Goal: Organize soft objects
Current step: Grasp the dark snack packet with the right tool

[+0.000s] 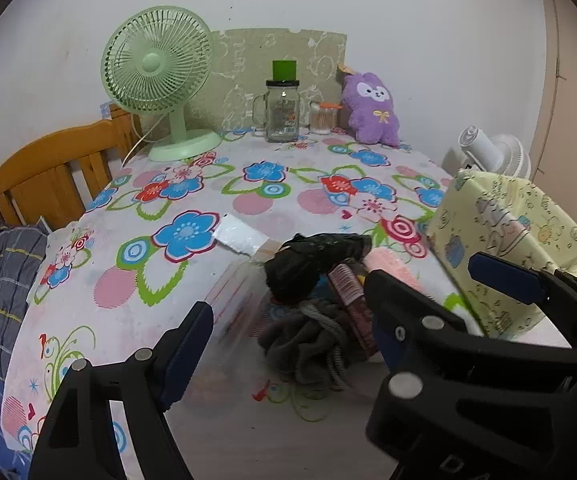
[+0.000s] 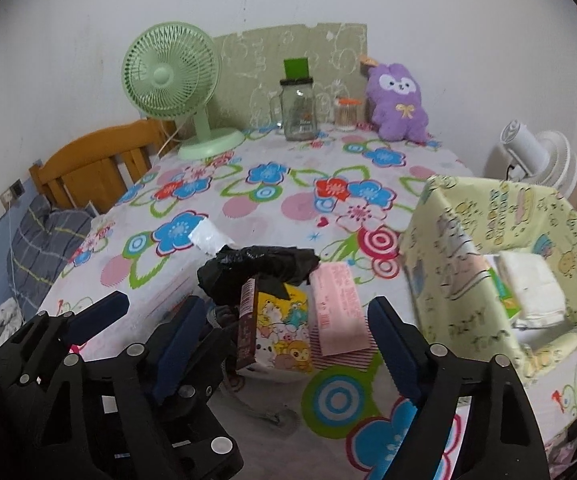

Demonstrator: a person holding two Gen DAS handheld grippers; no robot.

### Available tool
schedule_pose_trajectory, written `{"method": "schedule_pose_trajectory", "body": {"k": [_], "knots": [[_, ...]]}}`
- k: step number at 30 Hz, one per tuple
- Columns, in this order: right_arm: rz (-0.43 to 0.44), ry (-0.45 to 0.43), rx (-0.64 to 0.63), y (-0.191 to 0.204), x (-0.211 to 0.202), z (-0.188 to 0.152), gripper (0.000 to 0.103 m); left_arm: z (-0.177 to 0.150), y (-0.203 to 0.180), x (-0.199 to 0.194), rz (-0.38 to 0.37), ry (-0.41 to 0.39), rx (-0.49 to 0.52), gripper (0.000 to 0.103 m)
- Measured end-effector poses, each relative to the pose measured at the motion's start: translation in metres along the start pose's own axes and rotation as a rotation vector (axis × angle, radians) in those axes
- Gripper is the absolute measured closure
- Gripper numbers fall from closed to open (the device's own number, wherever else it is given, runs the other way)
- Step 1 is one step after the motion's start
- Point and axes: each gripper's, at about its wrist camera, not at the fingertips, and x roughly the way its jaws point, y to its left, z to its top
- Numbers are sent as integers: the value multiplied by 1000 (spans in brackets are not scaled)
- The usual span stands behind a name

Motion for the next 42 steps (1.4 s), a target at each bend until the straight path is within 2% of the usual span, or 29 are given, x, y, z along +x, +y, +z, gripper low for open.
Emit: {"method": "schedule_pose_trajectory", "body": {"k": [6,9,15,17,21,22,28,33,37,42], "knots": [[10,43,2,7,18,-2,28,-6,8,14,-5,38,-10,25],[19,63,12,9,27,-5,36,-10,10,18,-13,53,-6,29],[13,92,26,10,42,-11,36,-14,10,28,-31,67,-1,30],[17,100,41,8,45,-11,39,-13,9,29,-34,69,0,31],[41,105,56,5,47,-11,56,-12,8,32,-42,74,-5,31],[43,105,56,4,47,-10,65,-12,7,32,-40,75,-2,31],[49,102,44,0,43,-11,79,-9,2,34,-24,74,4,31],[58,96,64,-9,38,-9,82,-6,-6,37,-23,69,22,31],[71,101,95,-17,36,-8,83,-1,-12,41,-23,61,35,48],[78,100,111,-23,35,-10,83,-1,-17,41,-14,67,47,53]]}}
